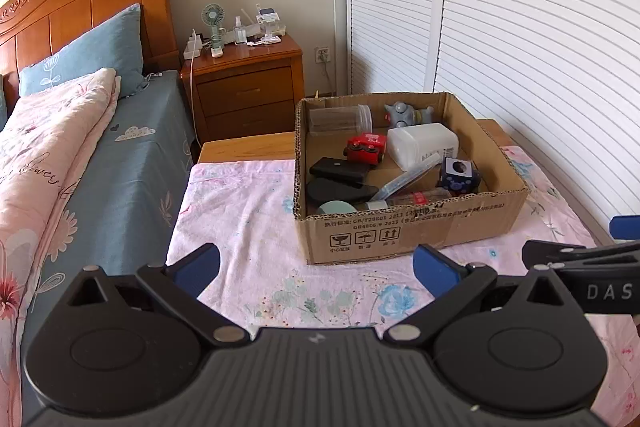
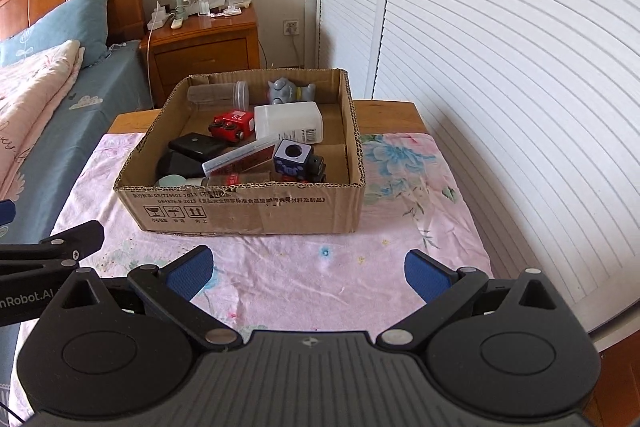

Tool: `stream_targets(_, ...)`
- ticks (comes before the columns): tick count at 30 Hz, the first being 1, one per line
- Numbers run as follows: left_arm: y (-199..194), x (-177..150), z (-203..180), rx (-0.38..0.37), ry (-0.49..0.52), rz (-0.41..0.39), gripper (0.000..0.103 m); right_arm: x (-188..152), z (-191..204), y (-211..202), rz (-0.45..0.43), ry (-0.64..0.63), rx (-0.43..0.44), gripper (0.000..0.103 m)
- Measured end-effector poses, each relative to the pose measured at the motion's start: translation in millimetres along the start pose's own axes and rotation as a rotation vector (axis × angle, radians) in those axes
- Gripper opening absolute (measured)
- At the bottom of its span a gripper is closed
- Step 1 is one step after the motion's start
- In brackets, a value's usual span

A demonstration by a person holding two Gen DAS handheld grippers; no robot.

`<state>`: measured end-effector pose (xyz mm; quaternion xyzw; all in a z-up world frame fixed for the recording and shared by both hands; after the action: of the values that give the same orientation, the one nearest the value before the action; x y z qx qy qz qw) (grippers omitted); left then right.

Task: Organize rigid objects

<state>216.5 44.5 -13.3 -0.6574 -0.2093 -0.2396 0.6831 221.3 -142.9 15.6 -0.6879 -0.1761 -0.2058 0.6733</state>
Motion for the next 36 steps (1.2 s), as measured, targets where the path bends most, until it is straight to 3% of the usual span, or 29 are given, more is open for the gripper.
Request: stream_targets(36,-4.7,2.8,-2.2,-0.015,-0.023,0.022,0.102,1.4,-6.1,-5.5,-0.02,0.024,0.025,0.103)
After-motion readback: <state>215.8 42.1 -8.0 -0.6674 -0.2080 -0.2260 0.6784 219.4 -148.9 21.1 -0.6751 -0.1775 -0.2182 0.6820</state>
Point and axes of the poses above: each gripper's, at about its wrist camera, not at the fingertips, and y roughly the way its jaws point, z to its left, x to its top, the point moved 9 cm from there along y, roughly the way its jaws point, and after that the axes turned 11 degrees about z, right-handed, at the moved point
